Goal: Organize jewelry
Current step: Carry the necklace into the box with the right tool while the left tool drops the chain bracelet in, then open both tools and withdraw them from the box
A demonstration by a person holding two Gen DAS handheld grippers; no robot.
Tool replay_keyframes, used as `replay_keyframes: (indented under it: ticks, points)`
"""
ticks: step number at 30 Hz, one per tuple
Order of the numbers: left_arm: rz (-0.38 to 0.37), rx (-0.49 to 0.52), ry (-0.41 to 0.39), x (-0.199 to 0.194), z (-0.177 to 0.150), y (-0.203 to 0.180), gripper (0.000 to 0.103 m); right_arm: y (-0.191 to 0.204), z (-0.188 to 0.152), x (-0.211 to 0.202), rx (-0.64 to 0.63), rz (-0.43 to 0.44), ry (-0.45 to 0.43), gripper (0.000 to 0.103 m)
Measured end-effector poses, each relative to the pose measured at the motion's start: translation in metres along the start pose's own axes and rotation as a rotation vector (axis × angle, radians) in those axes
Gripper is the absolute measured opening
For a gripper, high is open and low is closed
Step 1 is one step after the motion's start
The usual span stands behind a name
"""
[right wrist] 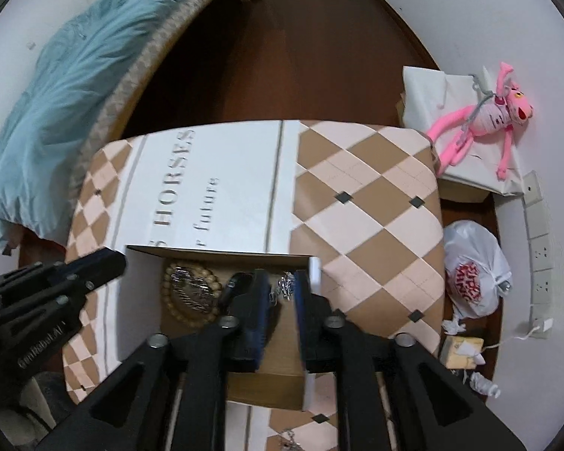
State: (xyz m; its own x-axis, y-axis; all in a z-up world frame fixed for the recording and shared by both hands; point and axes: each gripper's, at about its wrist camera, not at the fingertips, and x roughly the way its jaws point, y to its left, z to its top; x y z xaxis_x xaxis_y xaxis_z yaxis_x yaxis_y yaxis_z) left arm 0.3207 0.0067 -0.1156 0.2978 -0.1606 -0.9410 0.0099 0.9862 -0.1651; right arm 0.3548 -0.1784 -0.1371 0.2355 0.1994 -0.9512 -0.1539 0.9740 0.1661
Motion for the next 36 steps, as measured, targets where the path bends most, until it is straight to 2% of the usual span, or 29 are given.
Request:
replay_keyframes:
  ticks: [1, 2, 3, 5, 7, 8, 9, 11, 12, 16, 25, 31, 36]
  points:
    - [0.012, 0.003, -0.006, 0.000, 0.000, 0.000, 0.025, -0.003, -0.001, 0.000, 0.007, 0.003, -0.003, 0.035]
    - [0.033, 0.003, -0.022, -0.001, -0.001, 0.001, 0.038, -0.005, -0.002, -0.001, 0.013, 0.005, -0.006, 0.042]
    - [0.047, 0.006, -0.037, -0.003, -0.002, 0.002, 0.055, -0.007, -0.003, -0.002, 0.018, 0.008, -0.007, 0.045]
    - [0.074, 0.002, -0.060, -0.006, -0.004, 0.003, 0.073, -0.010, -0.006, -0.003, 0.021, 0.005, -0.013, 0.047]
    - [0.095, 0.004, -0.085, -0.009, -0.008, 0.004, 0.074, -0.011, -0.011, -0.004, 0.023, -0.003, -0.014, 0.049]
    - [0.109, 0.005, -0.100, -0.011, -0.011, 0.004, 0.075, -0.012, -0.014, -0.005, 0.024, -0.013, -0.020, 0.056]
    - [0.123, 0.007, -0.111, -0.013, -0.014, 0.005, 0.081, -0.011, -0.018, -0.006, 0.021, -0.029, -0.025, 0.061]
    - [0.148, 0.008, -0.131, -0.014, -0.023, 0.007, 0.094, -0.010, -0.028, -0.007, 0.014, -0.058, -0.034, 0.082]
    - [0.153, 0.005, -0.137, -0.014, -0.028, 0.009, 0.098, -0.008, -0.033, -0.007, 0.008, -0.080, -0.039, 0.085]
    - [0.174, -0.012, -0.134, -0.012, -0.045, 0.012, 0.100, -0.004, -0.052, -0.004, 0.004, -0.129, -0.047, 0.098]
    - [0.184, -0.017, -0.150, -0.022, -0.073, 0.007, 0.100, -0.001, -0.087, -0.017, 0.015, -0.205, -0.101, 0.099]
    - [0.182, -0.030, -0.195, -0.047, -0.092, 0.002, 0.100, 0.004, -0.101, -0.050, 0.004, -0.230, -0.178, 0.099]
    - [0.197, -0.031, -0.269, -0.083, -0.109, -0.005, 0.100, 0.012, -0.120, -0.087, 0.003, -0.232, -0.252, 0.099]
